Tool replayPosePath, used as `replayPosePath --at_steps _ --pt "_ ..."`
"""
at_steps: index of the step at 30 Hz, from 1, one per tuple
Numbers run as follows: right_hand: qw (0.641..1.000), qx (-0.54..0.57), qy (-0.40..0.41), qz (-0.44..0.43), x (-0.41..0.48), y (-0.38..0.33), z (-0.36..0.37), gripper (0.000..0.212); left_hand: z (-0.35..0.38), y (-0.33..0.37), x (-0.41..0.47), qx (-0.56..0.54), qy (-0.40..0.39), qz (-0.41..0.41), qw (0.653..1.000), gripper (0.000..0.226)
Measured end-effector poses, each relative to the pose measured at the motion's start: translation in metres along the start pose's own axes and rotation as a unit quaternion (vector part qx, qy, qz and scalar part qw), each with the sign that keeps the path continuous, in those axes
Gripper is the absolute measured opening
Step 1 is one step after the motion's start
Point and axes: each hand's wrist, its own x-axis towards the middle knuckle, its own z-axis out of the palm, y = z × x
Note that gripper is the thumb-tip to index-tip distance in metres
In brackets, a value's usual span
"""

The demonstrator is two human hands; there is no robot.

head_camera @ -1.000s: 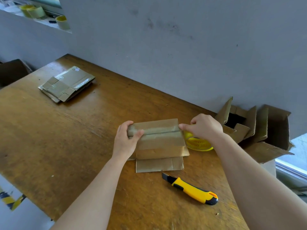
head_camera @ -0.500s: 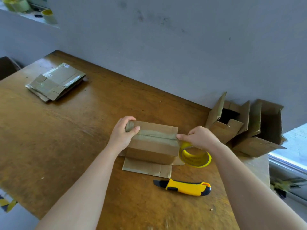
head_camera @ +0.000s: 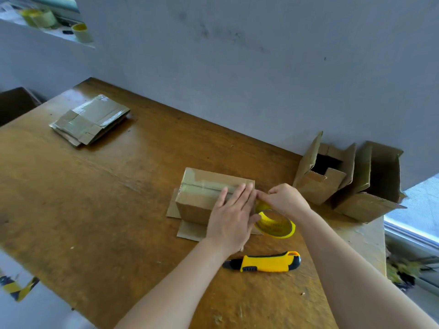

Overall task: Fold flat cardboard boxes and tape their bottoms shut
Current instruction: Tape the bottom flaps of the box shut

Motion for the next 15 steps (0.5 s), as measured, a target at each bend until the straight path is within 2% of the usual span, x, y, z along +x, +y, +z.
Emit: replayPosePath --at_steps 3,5,9,13,15 --pt "1.0 0.008 0.004 0.0 -0.005 -0.008 0.005 0.059 -0.008 -0.023 0.0 -0.011 0.002 0.025 1.0 0.064" --pt "1.0 0.017 -0.002 -0.017 -0.01 -0.019 0.015 0.056 -0.012 -0.04 -0.007 -0.002 0.006 0.009 1.0 0.066" --pt "0.994 0.048 -0.077 -0.069 -0.02 -0.05 0.041 0.043 -0.02 -0.083 -0.024 0.016 0.011 -0.092 0.996 0.064" --pt "0.967 0.157 -0.178 -0.096 -0.034 -0.076 0.058 0.024 -0.032 -0.124 -0.029 -0.006 -0.023 -0.214 0.977 0.053" --pt "0.95 0.206 -0.209 -0.103 -0.043 -0.081 0.065 0.017 -0.036 -0.138 -0.029 -0.022 -0.04 -0.246 0.968 0.053"
